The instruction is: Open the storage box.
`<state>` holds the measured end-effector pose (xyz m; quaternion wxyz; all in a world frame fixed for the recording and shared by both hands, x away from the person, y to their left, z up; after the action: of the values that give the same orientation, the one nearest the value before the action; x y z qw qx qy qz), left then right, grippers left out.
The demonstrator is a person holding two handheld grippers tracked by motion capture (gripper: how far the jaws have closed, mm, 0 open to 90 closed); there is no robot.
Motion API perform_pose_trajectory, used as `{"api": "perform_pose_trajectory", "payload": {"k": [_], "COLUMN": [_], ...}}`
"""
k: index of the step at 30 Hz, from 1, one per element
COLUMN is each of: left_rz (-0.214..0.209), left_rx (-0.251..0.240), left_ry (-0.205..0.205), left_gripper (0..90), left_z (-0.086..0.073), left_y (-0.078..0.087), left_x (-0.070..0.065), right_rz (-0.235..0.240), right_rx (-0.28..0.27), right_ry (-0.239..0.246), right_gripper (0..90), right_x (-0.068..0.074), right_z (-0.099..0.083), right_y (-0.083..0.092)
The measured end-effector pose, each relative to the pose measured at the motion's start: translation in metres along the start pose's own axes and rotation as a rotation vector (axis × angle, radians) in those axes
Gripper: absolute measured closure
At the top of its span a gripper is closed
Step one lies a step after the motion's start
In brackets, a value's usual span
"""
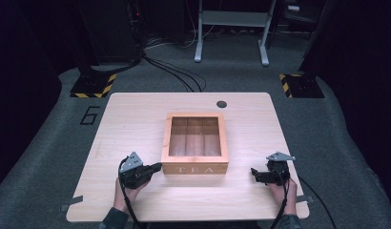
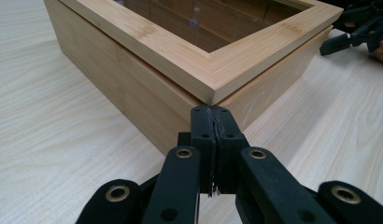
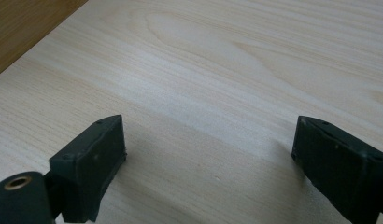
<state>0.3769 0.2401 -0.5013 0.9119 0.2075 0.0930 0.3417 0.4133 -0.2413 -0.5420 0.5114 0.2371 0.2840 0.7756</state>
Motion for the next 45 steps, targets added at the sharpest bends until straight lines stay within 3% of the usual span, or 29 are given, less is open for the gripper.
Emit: {"api": "perform_pose_trajectory", "payload": {"k": [24,37,45], "left_rz": [-0.009,-0.009,-0.004], "left_rx": [-0.05,-0.104,-0.122], "left_ry": [0.019,0.029,0.01], "left_gripper": [87.2,86.4,85.5], "left_z": [0.002,0.009,0.018], "left_y": [0.0,-0.007,-0.006], "left_x": [0.001,0.0,0.002], "right_rz": [0.0,0.0,0.0], "right_rx": [0.0,0.0,0.0], "right_ry": [0.0,0.0,0.0], "right_gripper": [9.2,9.2,9.2], "right_x": [0.0,0.0,0.0], "right_z": [0.0,0.0,0.0], "right_y": [0.0,0.0,0.0]}}
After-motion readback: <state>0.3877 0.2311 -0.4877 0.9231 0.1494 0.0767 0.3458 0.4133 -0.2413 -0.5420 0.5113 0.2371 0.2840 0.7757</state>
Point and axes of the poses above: each handheld gripper's, and its own axes: y roughly backward along the jaws, z roughly out of its top, x roughly to its left, the point moved 2 cm from there along -y, roughly forward along the jaws, and after that the axes turned 6 degrees about -y, right-handed, at the moved point
